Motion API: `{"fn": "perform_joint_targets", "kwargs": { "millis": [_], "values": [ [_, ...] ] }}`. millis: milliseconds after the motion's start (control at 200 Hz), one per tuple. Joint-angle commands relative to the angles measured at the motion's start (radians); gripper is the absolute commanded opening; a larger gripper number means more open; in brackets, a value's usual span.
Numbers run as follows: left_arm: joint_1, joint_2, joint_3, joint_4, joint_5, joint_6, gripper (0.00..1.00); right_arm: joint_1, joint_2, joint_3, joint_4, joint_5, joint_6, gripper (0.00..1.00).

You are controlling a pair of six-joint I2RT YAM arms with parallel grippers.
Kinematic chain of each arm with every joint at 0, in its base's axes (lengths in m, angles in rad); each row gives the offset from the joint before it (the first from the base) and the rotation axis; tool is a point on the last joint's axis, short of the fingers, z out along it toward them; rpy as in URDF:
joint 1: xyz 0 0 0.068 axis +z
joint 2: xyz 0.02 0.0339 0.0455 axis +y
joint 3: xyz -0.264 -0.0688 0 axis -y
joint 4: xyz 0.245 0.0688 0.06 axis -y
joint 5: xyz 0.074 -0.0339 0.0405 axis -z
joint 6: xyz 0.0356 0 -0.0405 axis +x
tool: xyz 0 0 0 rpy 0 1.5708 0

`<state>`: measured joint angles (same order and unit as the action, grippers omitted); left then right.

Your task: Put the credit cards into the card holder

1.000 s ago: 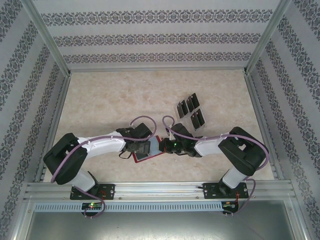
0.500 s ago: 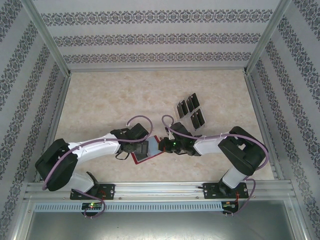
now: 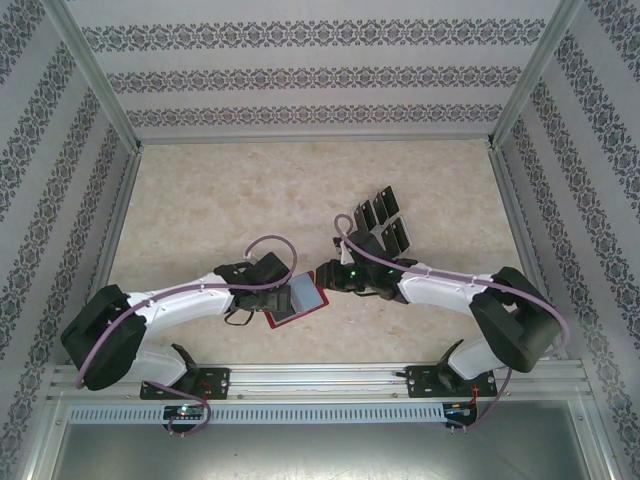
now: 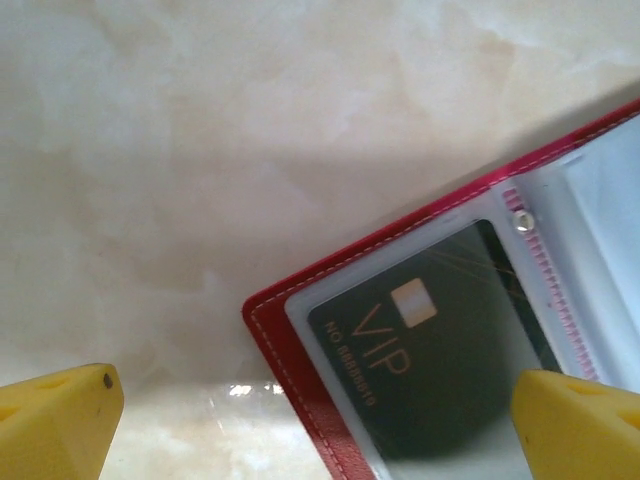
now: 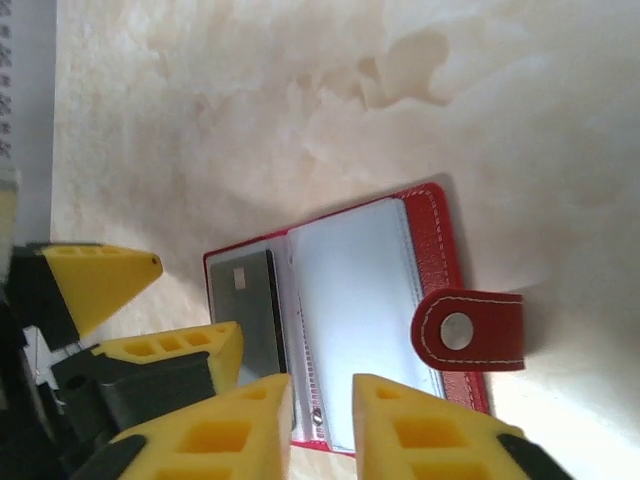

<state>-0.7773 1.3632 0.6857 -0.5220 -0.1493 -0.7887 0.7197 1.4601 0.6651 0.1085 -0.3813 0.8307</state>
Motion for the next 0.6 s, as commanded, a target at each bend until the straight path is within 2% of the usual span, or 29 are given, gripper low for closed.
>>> {"fn": "perform_joint_targets", "kwargs": {
  "millis": [0,130,595],
  "values": [
    [0.001,-0.037,-0.025,-0.058,-0.052,-0.046,1.00,-0.016,-0.037,0.014,-0.077,0.023,-0.032,0.32],
    [0.001,-0.049,-0.061,-0.048,-0.065,-0.062,1.00,-0.018,-0.043,0.016,-0.094,0.013,-0.042,0.36],
    [0.018,0.029,-0.063,0.026,-0.090,-0.012,1.00,0.067,0.053,0.029,-0.056,0.027,-0.019,0.37]
  ]
}}
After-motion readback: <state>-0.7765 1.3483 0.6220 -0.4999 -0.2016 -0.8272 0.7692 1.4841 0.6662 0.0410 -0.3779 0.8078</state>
